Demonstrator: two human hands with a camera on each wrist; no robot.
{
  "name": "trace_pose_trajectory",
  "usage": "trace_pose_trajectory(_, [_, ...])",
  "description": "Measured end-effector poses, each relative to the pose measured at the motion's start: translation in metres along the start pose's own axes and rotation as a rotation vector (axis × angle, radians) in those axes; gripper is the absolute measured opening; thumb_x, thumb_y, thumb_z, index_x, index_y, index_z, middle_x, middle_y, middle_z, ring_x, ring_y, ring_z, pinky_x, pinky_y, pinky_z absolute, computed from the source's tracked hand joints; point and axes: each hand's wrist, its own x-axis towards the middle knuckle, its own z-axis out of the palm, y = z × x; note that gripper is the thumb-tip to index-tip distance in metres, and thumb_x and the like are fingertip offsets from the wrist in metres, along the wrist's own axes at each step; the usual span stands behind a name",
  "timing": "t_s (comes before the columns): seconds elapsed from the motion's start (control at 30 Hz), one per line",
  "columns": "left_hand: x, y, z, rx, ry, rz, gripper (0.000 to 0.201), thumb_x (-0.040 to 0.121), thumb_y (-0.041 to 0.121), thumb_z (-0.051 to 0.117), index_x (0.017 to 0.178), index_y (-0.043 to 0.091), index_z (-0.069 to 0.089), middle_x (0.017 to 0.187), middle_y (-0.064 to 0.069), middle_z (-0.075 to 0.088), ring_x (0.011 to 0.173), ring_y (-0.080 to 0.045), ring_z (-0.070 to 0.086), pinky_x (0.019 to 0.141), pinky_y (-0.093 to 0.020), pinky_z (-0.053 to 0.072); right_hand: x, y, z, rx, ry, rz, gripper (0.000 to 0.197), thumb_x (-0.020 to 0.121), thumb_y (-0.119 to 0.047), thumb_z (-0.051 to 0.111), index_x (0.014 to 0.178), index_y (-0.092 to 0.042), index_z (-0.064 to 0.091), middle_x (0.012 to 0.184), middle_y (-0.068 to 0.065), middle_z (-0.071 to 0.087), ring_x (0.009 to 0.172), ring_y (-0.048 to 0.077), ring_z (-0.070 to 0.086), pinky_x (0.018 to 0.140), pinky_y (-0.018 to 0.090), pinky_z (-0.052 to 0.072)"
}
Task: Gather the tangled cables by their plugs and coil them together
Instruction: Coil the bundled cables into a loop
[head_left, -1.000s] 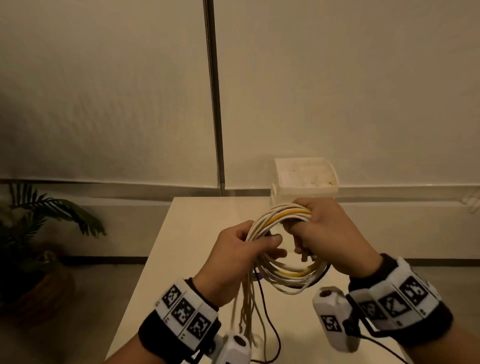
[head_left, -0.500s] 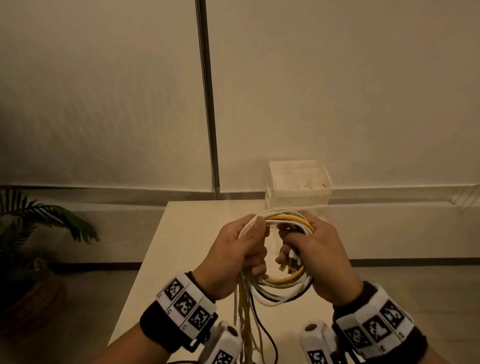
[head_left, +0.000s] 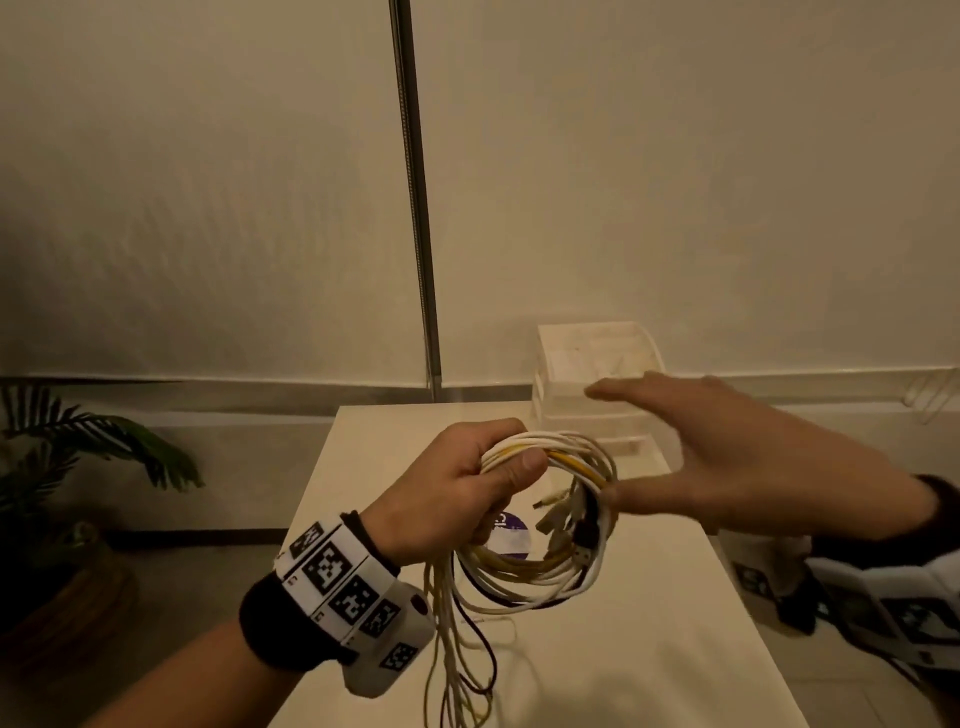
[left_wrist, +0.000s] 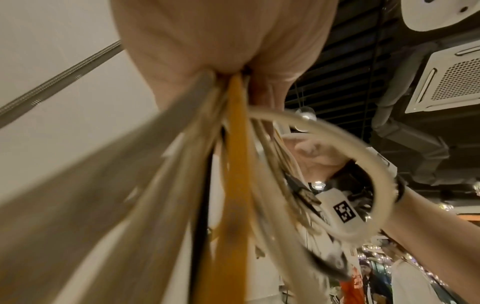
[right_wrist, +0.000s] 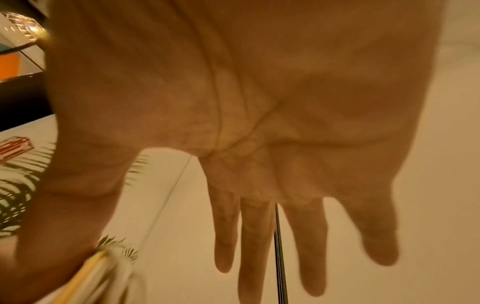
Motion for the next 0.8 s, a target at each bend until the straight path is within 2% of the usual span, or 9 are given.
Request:
trace_pose_trajectory(0.07, [-0.001,0.004,-0.003,0.088,-0.019,0.013,0.027,0.09,0.042,0.056,0.08,0.017,0.055,0.054,0.011,0.043,0.041,-0.007,0.038,0.041,-0.019,0.036,-0.002,-0.005,-0.007,0.026,0.022,-0.012,0.083,0.07,-0.065,0.064,0.143,-0.044,0.03,0.14,-0.027,0.041,0.129,0.0,0.038,0.105,0.021,0.031])
trace_pose_trajectory(0.13, [0.0,0.009,0.0,0.127,-0.056,0.032,0.016,0.095,0.034,0.055,0.084,0.023,0.06,0.053,0.013,0.047,0.042,-0.004,0.041,0.042,-0.02,0.037,0.01,-0.02,0.007,0.098,-0.016,-0.079,0.063,0.074,-0.047,0.071,0.132,-0.037,0.047,0.124,-0.021,0.057,0.112,0.001,0.054,0.094,0.021,0.043])
trace_pose_trajectory(0.23, [0.006,0.013,0.005,0.115,-0.021,0.061,0.013,0.096,0.026,0.052,0.091,0.02,0.063,0.053,0.014,0.05,0.042,-0.001,0.043,0.045,-0.015,0.037,0.031,-0.033,0.043,0.434,0.068,-0.066,0.015,0.079,-0.013,0.067,0.091,-0.02,0.065,0.082,-0.001,0.07,0.07,0.016,0.069,0.066,0.038,0.058])
trace_pose_trajectory(0.3, [0.007,0.013,0.008,0.081,0.053,0.037,0.022,0.094,0.032,0.059,0.089,0.011,0.064,0.052,0.009,0.051,0.043,-0.005,0.045,0.044,-0.023,0.041,0.035,-0.032,0.057,0.628,0.197,0.014,0.013,0.077,0.0,0.061,0.081,-0.012,0.065,0.072,0.009,0.068,0.061,0.027,0.067,0.058,0.047,0.058])
trace_pose_trajectory(0.37, [0.006,0.01,0.009,0.03,0.097,0.013,0.027,0.086,0.031,0.066,0.096,0.006,0.066,0.061,0.0,0.058,0.049,-0.014,0.055,0.048,-0.03,0.049,0.036,-0.033,0.061,0.753,0.251,0.049,0.019,0.075,0.005,0.057,0.081,-0.01,0.067,0.071,0.014,0.067,0.058,0.031,0.064,0.052,0.045,0.057])
trace_pose_trajectory(0.47, [0.0,0.0,0.0,-0.069,0.111,-0.062,0.033,0.079,0.014,0.074,0.109,0.003,0.065,0.08,-0.01,0.069,0.068,-0.026,0.068,0.063,-0.033,0.058,0.04,-0.031,0.059,0.898,0.328,0.145,0.024,0.077,0.01,0.055,0.087,-0.01,0.062,0.064,0.011,0.062,0.042,0.024,0.059,0.043,0.032,0.049])
trace_pose_trajectory(0.57, [-0.009,-0.012,-0.005,-0.215,0.12,-0.109,0.024,0.082,0.006,0.072,0.104,0.002,0.064,0.085,-0.011,0.068,0.079,-0.028,0.07,0.07,-0.032,0.058,0.047,-0.023,0.06,1.084,0.383,0.252,0.02,0.079,0.012,0.053,0.092,-0.003,0.055,0.051,0.007,0.046,0.029,0.021,0.045,0.049,0.039,0.048])
trace_pose_trajectory(0.67, [-0.011,-0.019,0.007,-0.381,0.216,-0.134,0.022,0.083,0.013,0.066,0.101,0.002,0.062,0.077,-0.011,0.063,0.074,-0.028,0.068,0.067,-0.033,0.058,0.047,-0.024,0.067,1.175,0.417,0.303,0.018,0.08,0.012,0.051,0.09,-0.002,0.055,0.049,0.01,0.04,0.029,0.019,0.04,0.049,0.041,0.045])
trace_pose_trajectory(0.8, [-0.009,-0.012,0.017,-0.501,0.275,-0.147,0.029,0.09,0.03,0.065,0.094,0.003,0.058,0.061,-0.002,0.045,0.052,-0.015,0.052,0.06,-0.03,0.051,0.041,-0.025,0.079,1.2,0.466,0.272,0.015,0.083,0.011,0.051,0.088,-0.002,0.057,0.047,0.01,0.041,0.031,0.018,0.041,0.048,0.037,0.047])
